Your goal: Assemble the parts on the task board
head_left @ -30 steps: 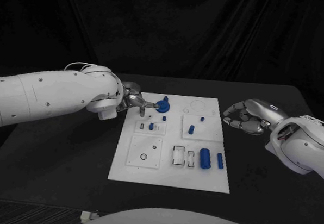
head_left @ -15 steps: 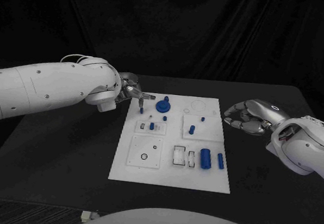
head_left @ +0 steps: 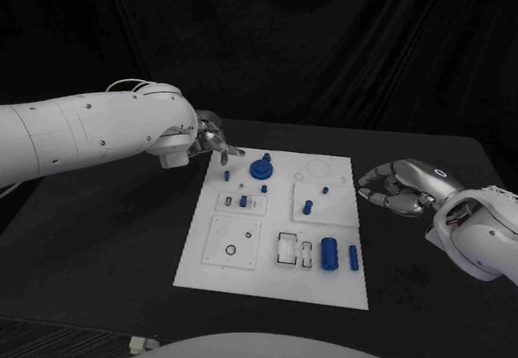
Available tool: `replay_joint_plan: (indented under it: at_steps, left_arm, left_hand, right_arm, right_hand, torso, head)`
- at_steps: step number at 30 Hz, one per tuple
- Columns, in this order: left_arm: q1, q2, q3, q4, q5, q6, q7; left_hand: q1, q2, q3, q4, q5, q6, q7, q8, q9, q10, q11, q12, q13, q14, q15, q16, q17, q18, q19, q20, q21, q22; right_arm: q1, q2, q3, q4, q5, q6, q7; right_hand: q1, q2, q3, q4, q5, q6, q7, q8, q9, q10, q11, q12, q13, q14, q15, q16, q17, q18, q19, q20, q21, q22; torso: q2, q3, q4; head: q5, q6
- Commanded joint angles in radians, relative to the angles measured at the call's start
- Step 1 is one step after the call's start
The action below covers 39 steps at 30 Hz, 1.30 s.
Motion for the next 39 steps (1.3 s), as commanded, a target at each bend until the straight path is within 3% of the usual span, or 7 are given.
replay_joint_plan:
  at_steps: [1,7,17,39]
  left_arm:
    - [-0.005,0.011,0.001,-0.022,0.005,0.034,0.034]
    - [-0.013,0.028,0.001,-0.056,0.004,0.054,0.034]
    - [-0.026,0.046,0.001,-0.095,-0.099,0.071,0.059]
    - [-0.043,0.06,0.001,-0.117,-0.115,0.096,0.064]
  left_hand:
    - [0.016,-0.001,-0.006,-0.001,0.005,-0.011,-0.002,0.016,0.016,0.104,-0.006,0.003,0.263,0.102,-0.007,0.003,0.263,0.014,0.009,-0.006,-0.005,0.214]
    - [0.02,0.0,-0.013,0.001,0.0,-0.021,-0.002,0.034,0.042,0.104,-0.007,0.003,0.263,0.102,-0.007,0.003,0.263,0.015,0.007,-0.007,-0.008,0.214]
    - [0.018,-0.001,-0.024,0.005,-0.016,-0.032,-0.001,0.045,0.06,0.104,-0.006,0.003,0.263,0.102,-0.007,0.003,0.263,0.015,0.006,-0.007,-0.01,0.214]
    - [0.005,0.007,-0.036,0.019,-0.036,-0.038,-0.001,0.055,0.075,0.104,-0.006,0.003,0.263,0.102,-0.006,0.003,0.263,0.015,0.005,-0.007,-0.012,0.214]
  right_arm:
    - [-0.002,0.0,0.001,0.003,-0.003,-0.011,-0.003]
    - [-0.002,0.0,0.001,0.003,-0.003,-0.011,-0.002]
    - [-0.003,0.001,0.001,0.003,-0.003,-0.017,0.001]
    - [-0.004,0.004,0.001,-0.001,-0.003,-0.01,-0.003]
  right_hand:
    - [0.0,-0.003,0.001,0.003,0.002,-0.002,0.002,-0.005,-0.002,0.105,0.003,0.002,0.263,0.091,0.007,-0.001,0.211,-0.002,0.079,0.009,0.002,0.246]
    - [0.001,-0.003,0.002,0.002,0.003,-0.001,0.002,-0.005,-0.002,0.105,0.003,0.002,0.263,0.091,0.007,-0.002,0.211,-0.002,0.078,0.009,0.0,0.245]
    - [0.004,-0.003,0.005,0.0,0.005,0.002,0.001,-0.003,-0.001,0.105,0.002,0.002,0.263,0.09,0.007,-0.003,0.209,-0.002,0.078,0.009,0.0,0.245]
    - [0.004,-0.003,0.005,0.0,0.005,0.002,0.001,-0.003,-0.001,0.105,0.002,0.002,0.263,0.09,0.007,-0.003,0.209,-0.002,0.078,0.009,0.0,0.245]
  torso:
    - [0.001,-0.0025,0.0009]
    - [0.0,0.0,0.0012]
    - [-0.002,0.001,0.0007]
    - [-0.002,0.0012,0.0017]
  head:
    - [-0.001,0.0]
    - [-0.002,0.0]
    - [-0.002,0.0]
    - [0.002,0.0]
